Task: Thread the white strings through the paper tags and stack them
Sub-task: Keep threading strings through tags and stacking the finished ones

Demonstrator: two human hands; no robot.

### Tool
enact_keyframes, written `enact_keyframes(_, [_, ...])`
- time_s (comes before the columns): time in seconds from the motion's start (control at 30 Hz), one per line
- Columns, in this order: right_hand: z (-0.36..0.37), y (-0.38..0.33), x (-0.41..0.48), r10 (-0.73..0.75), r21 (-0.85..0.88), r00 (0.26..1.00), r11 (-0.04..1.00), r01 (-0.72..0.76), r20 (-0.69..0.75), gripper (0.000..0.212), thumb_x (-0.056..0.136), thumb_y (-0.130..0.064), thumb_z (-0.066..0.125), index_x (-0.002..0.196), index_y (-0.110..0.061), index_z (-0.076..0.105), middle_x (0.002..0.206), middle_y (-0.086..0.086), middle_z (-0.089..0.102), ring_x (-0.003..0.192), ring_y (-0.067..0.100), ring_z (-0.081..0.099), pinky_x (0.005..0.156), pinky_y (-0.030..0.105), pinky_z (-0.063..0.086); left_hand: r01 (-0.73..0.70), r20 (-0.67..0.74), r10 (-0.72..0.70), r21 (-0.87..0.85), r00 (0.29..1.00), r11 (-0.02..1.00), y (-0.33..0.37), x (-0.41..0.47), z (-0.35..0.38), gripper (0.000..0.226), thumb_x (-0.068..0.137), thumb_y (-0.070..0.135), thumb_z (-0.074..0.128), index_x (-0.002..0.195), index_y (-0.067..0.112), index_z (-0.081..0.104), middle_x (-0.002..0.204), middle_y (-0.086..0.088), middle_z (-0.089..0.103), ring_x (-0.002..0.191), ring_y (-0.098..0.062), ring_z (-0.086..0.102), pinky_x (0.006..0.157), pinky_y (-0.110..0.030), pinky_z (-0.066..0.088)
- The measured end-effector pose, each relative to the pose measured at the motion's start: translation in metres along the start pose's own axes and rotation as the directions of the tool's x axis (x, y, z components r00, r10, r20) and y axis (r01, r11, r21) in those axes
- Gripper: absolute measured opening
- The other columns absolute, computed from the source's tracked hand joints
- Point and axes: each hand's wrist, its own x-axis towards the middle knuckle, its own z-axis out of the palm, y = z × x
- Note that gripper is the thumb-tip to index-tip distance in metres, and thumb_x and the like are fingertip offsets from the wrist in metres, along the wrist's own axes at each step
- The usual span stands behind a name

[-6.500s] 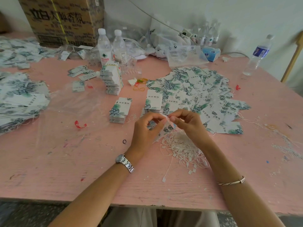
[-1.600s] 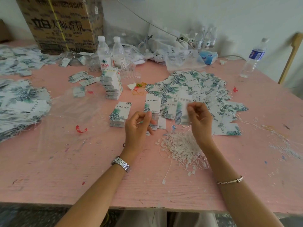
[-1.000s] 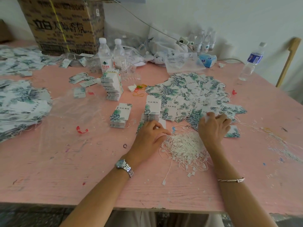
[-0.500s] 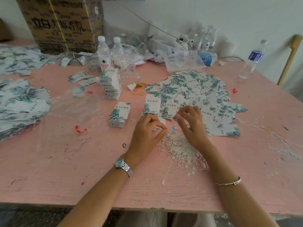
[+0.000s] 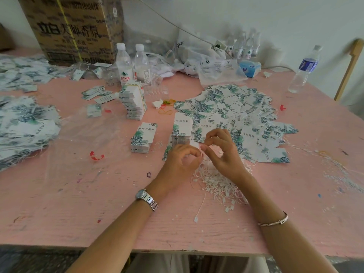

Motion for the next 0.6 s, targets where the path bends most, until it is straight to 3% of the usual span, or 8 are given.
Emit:
enact_keyframes(0.07, [0.001, 0.000, 0.000, 0.016, -0.005, 0.998, 1.000, -0.016, -0.065, 0.016, 0.092, -0.015, 0.067, 0.083, -0.002, 0.066, 0.094, 0.005, 0.056, 0.094, 0.025, 0.051, 0.085, 0.028, 0.039, 0.016, 0.053, -0.016, -0.006, 0.998, 1.000, 0.000, 0.000, 0.002, 0.005, 0.090, 0.021, 0.073, 0.089, 0.017, 0.070, 0.105, 0.012, 0.067, 0.113, -0.011, 0.050, 0.103, -0.037, 0.038])
enact_keyframes(0.13, [0.001, 0.000, 0.001, 0.056, -0.003, 0.985, 0.998, -0.057, -0.162, 0.017, 0.094, -0.014, 0.064, 0.084, -0.002, 0.064, 0.096, 0.005, 0.055, 0.094, 0.024, 0.053, 0.083, 0.032, 0.042, 0.015, 0.045, -0.014, -0.035, 0.999, 0.999, 0.001, 0.000, 0.002, 0.026, 0.084, 0.042, 0.069, 0.088, 0.016, 0.071, 0.104, 0.013, 0.067, 0.111, -0.007, 0.051, 0.102, -0.036, 0.038])
enact_keyframes(0.2, [-0.002, 0.001, 0.004, 0.098, -0.007, 0.958, 0.995, -0.104, -0.270, 0.013, 0.095, -0.008, 0.062, 0.084, -0.001, 0.062, 0.096, 0.010, 0.054, 0.093, 0.026, 0.053, 0.081, 0.034, 0.044, 0.010, 0.026, -0.008, -0.077, 1.000, 0.997, 0.003, 0.000, 0.000, 0.030, 0.079, 0.052, 0.060, 0.084, 0.024, 0.069, 0.102, 0.015, 0.067, 0.110, -0.007, 0.053, 0.098, -0.031, 0.040])
enact_keyframes(0.43, [-0.012, 0.004, 0.006, 0.313, 0.000, 0.763, 0.925, -0.379, -0.565, 0.020, 0.101, -0.015, 0.056, 0.089, 0.000, 0.059, 0.102, 0.006, 0.048, 0.085, 0.012, 0.045, 0.073, 0.015, 0.040, 0.008, 0.050, -0.006, -0.044, 0.999, 0.999, -0.004, 0.000, 0.003, 0.033, 0.077, 0.053, 0.053, 0.084, 0.023, 0.064, 0.102, 0.014, 0.065, 0.113, -0.016, 0.051, 0.098, -0.035, 0.039])
enact_keyframes(0.6, [-0.014, 0.004, 0.006, 0.362, 0.020, 0.681, 0.890, -0.455, -0.637, 0.024, 0.103, -0.019, 0.052, 0.093, 0.001, 0.059, 0.106, 0.012, 0.051, 0.084, 0.008, 0.043, 0.076, 0.004, 0.033, 0.036, -0.015, -0.036, 0.015, 0.999, 0.999, -0.002, -0.001, 0.002, 0.022, 0.075, 0.052, 0.047, 0.080, 0.032, 0.056, 0.103, 0.018, 0.060, 0.112, -0.003, 0.043, 0.094, -0.007, 0.022])
